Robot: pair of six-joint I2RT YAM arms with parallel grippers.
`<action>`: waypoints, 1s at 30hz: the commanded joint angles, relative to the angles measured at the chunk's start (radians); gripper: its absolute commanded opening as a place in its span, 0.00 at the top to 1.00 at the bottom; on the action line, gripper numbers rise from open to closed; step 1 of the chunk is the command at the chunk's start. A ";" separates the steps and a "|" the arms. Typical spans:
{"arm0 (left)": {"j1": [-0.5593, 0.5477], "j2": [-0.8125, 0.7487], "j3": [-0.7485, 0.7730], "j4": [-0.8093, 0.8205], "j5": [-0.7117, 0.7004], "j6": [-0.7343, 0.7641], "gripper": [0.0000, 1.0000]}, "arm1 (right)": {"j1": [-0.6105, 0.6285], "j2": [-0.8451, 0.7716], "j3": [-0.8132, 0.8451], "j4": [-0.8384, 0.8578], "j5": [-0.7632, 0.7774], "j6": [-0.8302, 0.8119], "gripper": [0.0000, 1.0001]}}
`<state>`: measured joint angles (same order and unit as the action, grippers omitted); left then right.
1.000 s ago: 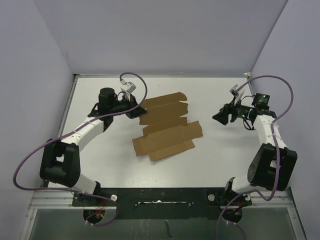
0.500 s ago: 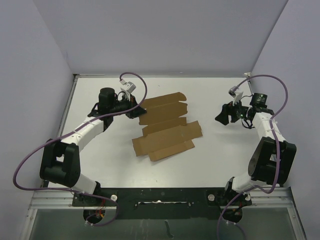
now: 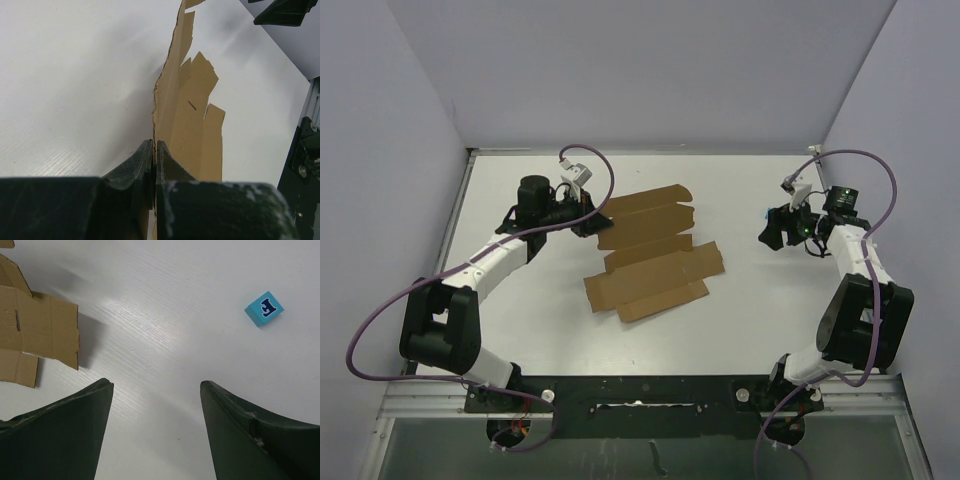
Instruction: Fold the paper box
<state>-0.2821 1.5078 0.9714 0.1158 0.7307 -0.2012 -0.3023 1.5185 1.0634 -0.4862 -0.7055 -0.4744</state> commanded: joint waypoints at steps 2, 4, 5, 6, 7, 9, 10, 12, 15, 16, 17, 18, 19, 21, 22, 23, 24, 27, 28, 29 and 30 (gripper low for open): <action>0.002 -0.018 0.048 0.032 -0.004 0.011 1.00 | -0.015 -0.042 0.051 0.037 0.046 -0.003 0.28; 0.002 -0.019 0.045 0.029 -0.013 0.016 1.00 | -0.026 -0.047 0.057 0.041 0.060 -0.001 0.28; 0.002 -0.018 0.045 0.026 -0.016 0.019 1.00 | -0.027 -0.046 0.059 0.047 0.068 0.000 0.28; 0.001 -0.018 0.046 0.023 -0.017 0.022 1.00 | -0.027 -0.042 0.060 0.055 0.077 0.002 0.28; 0.002 -0.021 0.047 0.020 -0.019 0.025 1.00 | -0.023 -0.034 0.063 0.061 0.083 0.004 0.28; 0.004 -0.024 0.048 0.015 -0.024 0.029 1.00 | 0.000 0.001 0.079 0.070 0.113 -0.002 0.28; 0.005 -0.027 0.047 0.015 -0.028 0.033 1.00 | 0.023 0.024 0.095 0.072 0.143 -0.017 0.28; 0.007 -0.029 0.046 0.016 -0.031 0.034 1.00 | 0.080 0.086 0.140 0.078 0.269 -0.042 0.27; 0.011 -0.026 0.046 0.017 -0.035 0.030 1.00 | 0.095 0.205 0.249 0.078 0.360 0.043 0.28; 0.012 -0.026 0.046 0.019 -0.036 0.027 1.00 | 0.087 0.247 0.289 0.067 0.367 0.079 0.29; 0.014 -0.026 0.046 0.019 -0.036 0.026 1.00 | 0.079 0.281 0.321 0.060 0.374 0.109 0.30; 0.014 -0.027 0.047 0.020 -0.037 0.026 1.00 | 0.074 0.311 0.344 0.060 0.394 0.141 0.31; 0.014 -0.027 0.047 0.019 -0.036 0.026 1.00 | 0.072 0.337 0.359 0.065 0.415 0.165 0.32; 0.014 -0.030 0.045 0.024 -0.037 0.025 1.00 | 0.073 0.376 0.378 0.069 0.435 0.197 0.34; 0.014 -0.031 0.043 0.024 -0.037 0.025 1.00 | 0.073 0.383 0.379 0.066 0.432 0.206 0.35; 0.016 -0.030 0.043 0.028 -0.037 0.025 1.00 | 0.074 0.381 0.376 0.056 0.414 0.213 0.36; 0.018 -0.028 0.041 0.032 -0.036 0.025 1.00 | 0.073 0.366 0.364 0.049 0.366 0.211 0.37; 0.032 -0.018 0.035 0.065 -0.021 0.003 1.00 | 0.068 0.275 0.293 0.000 0.015 0.127 0.39; 0.038 -0.016 0.032 0.087 -0.011 -0.015 1.00 | 0.071 0.240 0.255 -0.011 -0.152 0.092 0.39; 0.047 -0.013 0.025 0.114 -0.001 -0.035 1.00 | 0.083 0.206 0.211 -0.010 -0.282 0.071 0.39; 0.056 -0.012 0.016 0.146 0.009 -0.062 1.00 | 0.104 0.174 0.165 0.016 -0.350 0.077 0.39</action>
<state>-0.2584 1.5078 0.9714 0.1265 0.6987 -0.2028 -0.2428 1.8626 1.3338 -0.4671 -0.5663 -0.3378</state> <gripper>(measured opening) 0.015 0.615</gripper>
